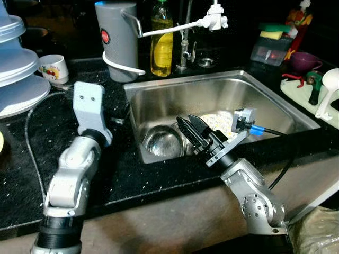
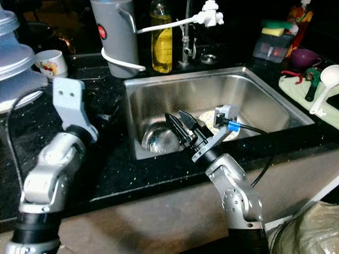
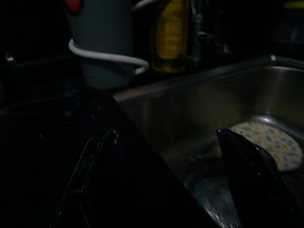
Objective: Kitchen organization
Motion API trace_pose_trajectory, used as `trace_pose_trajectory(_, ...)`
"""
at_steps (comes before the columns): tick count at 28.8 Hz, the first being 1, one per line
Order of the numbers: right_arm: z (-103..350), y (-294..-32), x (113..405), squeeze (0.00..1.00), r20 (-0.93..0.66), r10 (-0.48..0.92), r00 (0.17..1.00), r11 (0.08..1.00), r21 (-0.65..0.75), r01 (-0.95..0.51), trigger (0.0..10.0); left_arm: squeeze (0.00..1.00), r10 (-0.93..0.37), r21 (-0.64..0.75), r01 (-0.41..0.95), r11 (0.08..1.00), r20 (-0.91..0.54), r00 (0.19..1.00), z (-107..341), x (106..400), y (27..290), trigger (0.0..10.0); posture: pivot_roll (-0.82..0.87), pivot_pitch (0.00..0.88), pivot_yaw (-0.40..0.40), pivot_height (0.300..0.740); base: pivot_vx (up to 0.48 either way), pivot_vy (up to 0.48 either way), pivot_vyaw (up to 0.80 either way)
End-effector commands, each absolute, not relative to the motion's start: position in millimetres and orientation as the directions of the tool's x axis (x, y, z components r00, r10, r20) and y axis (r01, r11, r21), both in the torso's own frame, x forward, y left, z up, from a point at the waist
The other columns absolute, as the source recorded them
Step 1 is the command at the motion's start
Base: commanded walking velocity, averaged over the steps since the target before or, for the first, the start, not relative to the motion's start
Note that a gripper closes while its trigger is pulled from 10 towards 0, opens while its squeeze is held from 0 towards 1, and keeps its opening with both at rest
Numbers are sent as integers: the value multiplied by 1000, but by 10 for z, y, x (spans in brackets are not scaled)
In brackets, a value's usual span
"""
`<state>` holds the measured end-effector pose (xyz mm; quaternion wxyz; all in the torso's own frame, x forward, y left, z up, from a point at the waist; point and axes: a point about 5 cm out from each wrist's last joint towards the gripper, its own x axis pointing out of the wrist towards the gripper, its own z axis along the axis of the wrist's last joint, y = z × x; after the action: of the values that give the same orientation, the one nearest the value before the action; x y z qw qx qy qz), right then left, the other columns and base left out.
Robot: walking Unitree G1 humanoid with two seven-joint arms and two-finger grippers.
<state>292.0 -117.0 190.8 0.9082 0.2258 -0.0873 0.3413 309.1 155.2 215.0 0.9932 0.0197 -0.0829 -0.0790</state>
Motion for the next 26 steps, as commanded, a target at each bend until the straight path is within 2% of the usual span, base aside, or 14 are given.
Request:
trace_pose_trajectory(1, 1896, -1182, 2932, 0, 305, 573, 760, 675, 350, -649, 10000, 0, -163, 56, 156, 986, 156, 974, 2146, 3060, 1522, 10000, -38, 0, -31, 740, -307, 0, 0)
trace_pose_trajectory(15, 1791, -1247, 2882, 0, 270, 564, 780, 696, 353, -625, 10000, 0, -172, 82, 163, 983, 132, 976, 2066, 2873, 1500, 10000, -48, 0, -34, 740, -311, 0, 0)
trace_pose_trajectory(19, 1723, -1211, 2840, 0, 232, 591, 773, 705, 318, -634, 10000, 0, -163, 83, 153, 985, 136, 977, 2030, 2820, 1512, 10000, -48, 0, -36, 740, -135, 0, 0)
trace_pose_trajectory(26, 1672, -1229, 2809, 0, 208, 622, 755, 698, 291, -654, 10000, 0, -127, 85, 117, 990, 125, 984, 1954, 2764, 1548, 10000, -46, 0, -45, 740, 0, 0, 785)
